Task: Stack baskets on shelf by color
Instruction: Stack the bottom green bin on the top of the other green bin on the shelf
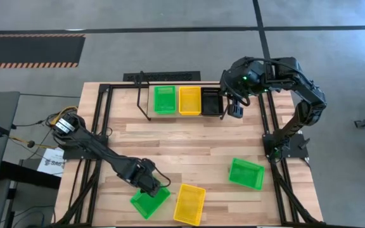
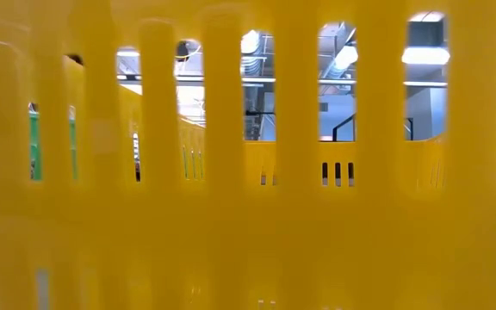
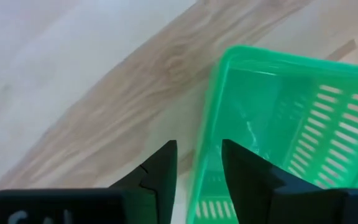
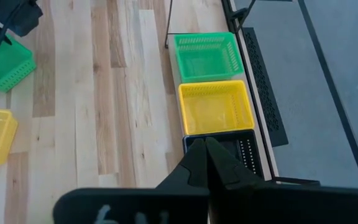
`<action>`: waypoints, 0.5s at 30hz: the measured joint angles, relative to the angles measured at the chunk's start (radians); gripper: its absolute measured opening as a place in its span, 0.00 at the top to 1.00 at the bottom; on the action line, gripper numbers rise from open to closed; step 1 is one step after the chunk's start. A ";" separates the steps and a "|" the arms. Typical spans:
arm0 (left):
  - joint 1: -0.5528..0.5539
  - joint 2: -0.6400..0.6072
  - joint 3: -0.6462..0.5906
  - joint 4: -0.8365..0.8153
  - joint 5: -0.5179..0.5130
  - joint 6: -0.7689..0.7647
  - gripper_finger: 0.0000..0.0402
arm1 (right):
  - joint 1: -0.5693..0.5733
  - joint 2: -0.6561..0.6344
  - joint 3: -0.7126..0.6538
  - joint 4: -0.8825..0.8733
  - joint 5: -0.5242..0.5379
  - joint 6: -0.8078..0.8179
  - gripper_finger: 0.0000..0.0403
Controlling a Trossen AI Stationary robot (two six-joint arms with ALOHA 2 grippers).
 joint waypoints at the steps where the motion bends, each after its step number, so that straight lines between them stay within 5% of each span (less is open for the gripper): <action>1: 0.000 0.000 -0.007 0.017 0.003 -0.004 0.71 | 0.000 0.000 0.000 0.000 0.000 -0.001 1.00; 15: 0.000 0.000 -0.067 0.123 0.006 -0.008 0.69 | 0.000 0.000 0.000 0.005 0.000 -0.025 1.00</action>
